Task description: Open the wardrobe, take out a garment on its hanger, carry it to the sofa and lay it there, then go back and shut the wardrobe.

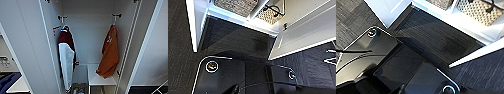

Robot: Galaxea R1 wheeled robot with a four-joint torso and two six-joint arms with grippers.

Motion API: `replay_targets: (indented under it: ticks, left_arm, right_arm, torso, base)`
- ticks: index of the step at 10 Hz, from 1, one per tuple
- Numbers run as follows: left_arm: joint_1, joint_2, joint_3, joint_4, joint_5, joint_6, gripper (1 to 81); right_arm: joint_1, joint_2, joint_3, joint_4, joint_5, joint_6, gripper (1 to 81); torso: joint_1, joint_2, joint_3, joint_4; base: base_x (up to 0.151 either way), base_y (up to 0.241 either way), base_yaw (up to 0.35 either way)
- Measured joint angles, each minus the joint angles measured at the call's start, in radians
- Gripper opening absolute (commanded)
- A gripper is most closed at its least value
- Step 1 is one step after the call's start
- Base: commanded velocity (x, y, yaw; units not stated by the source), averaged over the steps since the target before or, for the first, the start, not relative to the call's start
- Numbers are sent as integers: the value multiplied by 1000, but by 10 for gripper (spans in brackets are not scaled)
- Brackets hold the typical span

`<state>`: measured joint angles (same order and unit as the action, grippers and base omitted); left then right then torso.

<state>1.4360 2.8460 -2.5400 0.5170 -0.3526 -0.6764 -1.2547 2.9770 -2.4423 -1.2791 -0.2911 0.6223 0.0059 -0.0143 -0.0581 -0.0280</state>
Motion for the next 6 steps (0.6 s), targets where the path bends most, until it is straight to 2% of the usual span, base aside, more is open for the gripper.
replay_targets:
  ticks: [2, 5, 6]
  left_arm:
    - [-3, 51, -53, 4, 21, 6, 811]
    - [-3, 130, -141, 6, 42, 16, 811]
    - [1, 141, -145, 8, 45, 17, 811]
  right_arm:
    - [40, 37, -13, -156, -60, -9, 811]
    - [50, 88, -21, -430, -227, -20, 811]
    - [65, 110, -7, -493, -277, -21, 811]
  torso:
    - [0, 0, 0, 0]
    - [0, 0, 0, 0]
    - [0, 0, 0, 0]
  base:
    - [0, 0, 0]
    - [0, 0, 0]
    - [0, 0, 0]
